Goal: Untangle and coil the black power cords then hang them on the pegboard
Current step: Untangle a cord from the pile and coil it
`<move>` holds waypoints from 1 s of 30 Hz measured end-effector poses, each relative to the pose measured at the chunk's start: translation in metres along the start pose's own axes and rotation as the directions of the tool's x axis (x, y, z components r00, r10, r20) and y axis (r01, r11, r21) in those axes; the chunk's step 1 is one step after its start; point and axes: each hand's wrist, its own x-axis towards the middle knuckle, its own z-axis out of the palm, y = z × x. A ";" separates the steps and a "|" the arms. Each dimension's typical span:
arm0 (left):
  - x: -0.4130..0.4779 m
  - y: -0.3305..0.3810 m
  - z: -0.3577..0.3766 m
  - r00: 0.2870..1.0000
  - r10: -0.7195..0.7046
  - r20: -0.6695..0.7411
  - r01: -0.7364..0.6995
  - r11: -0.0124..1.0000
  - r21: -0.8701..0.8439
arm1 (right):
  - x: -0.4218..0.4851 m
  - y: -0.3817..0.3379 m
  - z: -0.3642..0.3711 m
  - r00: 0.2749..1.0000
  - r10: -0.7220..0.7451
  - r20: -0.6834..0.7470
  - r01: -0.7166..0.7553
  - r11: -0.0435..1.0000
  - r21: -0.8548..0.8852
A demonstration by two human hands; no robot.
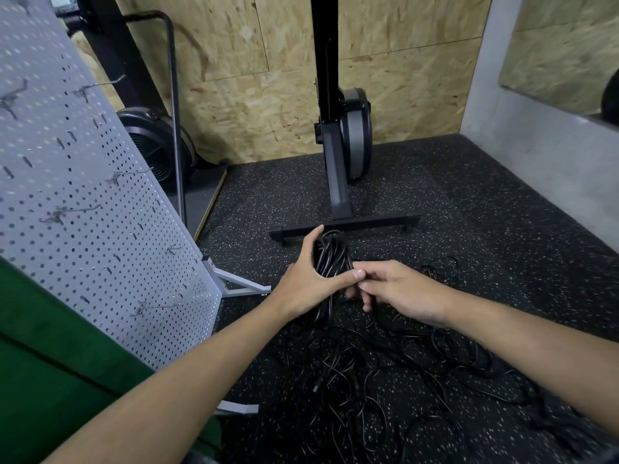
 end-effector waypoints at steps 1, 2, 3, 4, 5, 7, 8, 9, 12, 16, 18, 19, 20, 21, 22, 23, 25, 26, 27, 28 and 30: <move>0.001 0.001 0.000 1.000 -0.004 0.000 0.004 1.000 -0.006 | -0.001 -0.002 0.000 1.000 -0.019 -0.008 0.019 0.999 0.046; 0.002 0.001 0.000 1.000 -0.010 0.003 0.010 1.000 -0.018 | -0.003 -0.003 0.001 1.000 -0.020 -0.020 0.022 0.993 0.114; 0.003 0.001 0.000 1.000 -0.016 0.012 0.017 0.999 -0.032 | -0.003 -0.004 0.000 0.999 -0.002 -0.032 0.007 0.984 0.180; 0.003 0.000 0.000 1.000 -0.022 0.022 0.023 0.999 -0.045 | -0.004 -0.004 0.000 0.999 0.023 -0.042 -0.013 0.976 0.218; 0.003 -0.001 0.001 0.999 -0.028 0.033 0.030 0.998 -0.053 | -0.004 -0.004 0.000 0.998 0.041 -0.056 -0.027 0.973 0.229; 0.002 -0.001 0.004 0.998 -0.042 0.054 0.046 0.997 -0.067 | -0.004 -0.004 -0.002 0.996 0.048 -0.078 -0.029 0.975 0.222; 0.001 -0.001 0.006 0.997 -0.045 0.062 0.050 0.996 -0.079 | -0.004 -0.004 -0.002 0.995 0.040 -0.093 -0.017 0.971 0.239; 0.001 0.000 0.008 0.997 -0.047 0.066 0.053 0.994 -0.093 | -0.005 -0.004 -0.001 0.992 0.033 -0.119 0.000 0.963 0.270; -0.001 0.006 0.008 0.997 -0.043 0.058 0.051 0.988 -0.143 | -0.005 -0.008 0.002 0.977 0.030 -0.210 0.053 0.924 0.378; -0.001 0.012 0.006 0.994 -0.064 0.084 0.077 0.983 -0.168 | -0.001 -0.010 0.006 0.977 0.071 -0.201 0.026 0.895 0.445; -0.002 0.013 0.007 0.996 -0.063 0.069 0.072 0.988 -0.136 | -0.001 -0.008 0.007 0.986 0.071 -0.153 0.003 0.898 0.439; -0.002 0.013 0.007 0.997 -0.065 0.049 0.071 0.989 -0.127 | -0.001 -0.008 0.009 0.989 0.074 -0.126 -0.009 0.893 0.451; 0.000 0.014 0.007 0.997 -0.070 0.023 0.072 0.989 -0.128 | 0.000 -0.007 0.011 0.992 0.079 -0.102 -0.023 0.886 0.463; 0.001 0.014 0.006 0.998 -0.070 0.000 0.069 0.989 -0.134 | 0.001 -0.006 0.013 0.992 0.089 -0.085 -0.039 0.884 0.467; 0.002 0.014 0.005 0.997 -0.069 -0.021 0.065 0.987 -0.146 | 0.002 -0.006 0.015 0.992 0.103 -0.074 -0.058 0.886 0.459; 0.003 0.015 0.005 0.997 -0.072 -0.041 0.064 0.984 -0.167 | 0.002 -0.004 0.016 0.991 0.122 -0.057 -0.083 0.889 0.450; 0.004 0.015 0.002 0.994 -0.088 -0.072 0.070 0.973 -0.220 | 0.003 0.001 0.014 0.989 0.148 0.021 -0.144 0.903 0.405; 0.004 0.016 0.001 0.994 -0.085 -0.074 0.065 0.969 -0.239 | 0.004 0.006 0.012 0.985 0.154 0.073 -0.170 0.925 0.341; 0.003 0.017 0.001 0.995 -0.080 -0.066 0.061 0.967 -0.249 | 0.004 0.009 0.011 0.979 0.161 0.125 -0.187 0.954 0.236; 0.001 0.019 0.000 0.997 -0.066 -0.047 0.051 0.964 -0.262 | 0.004 0.014 0.010 0.972 0.168 0.165 -0.187 0.977 0.106; -0.001 0.024 -0.005 0.998 -0.050 -0.027 0.039 0.950 -0.309 | 0.004 0.024 0.011 0.955 0.176 0.237 -0.143 0.978 -0.150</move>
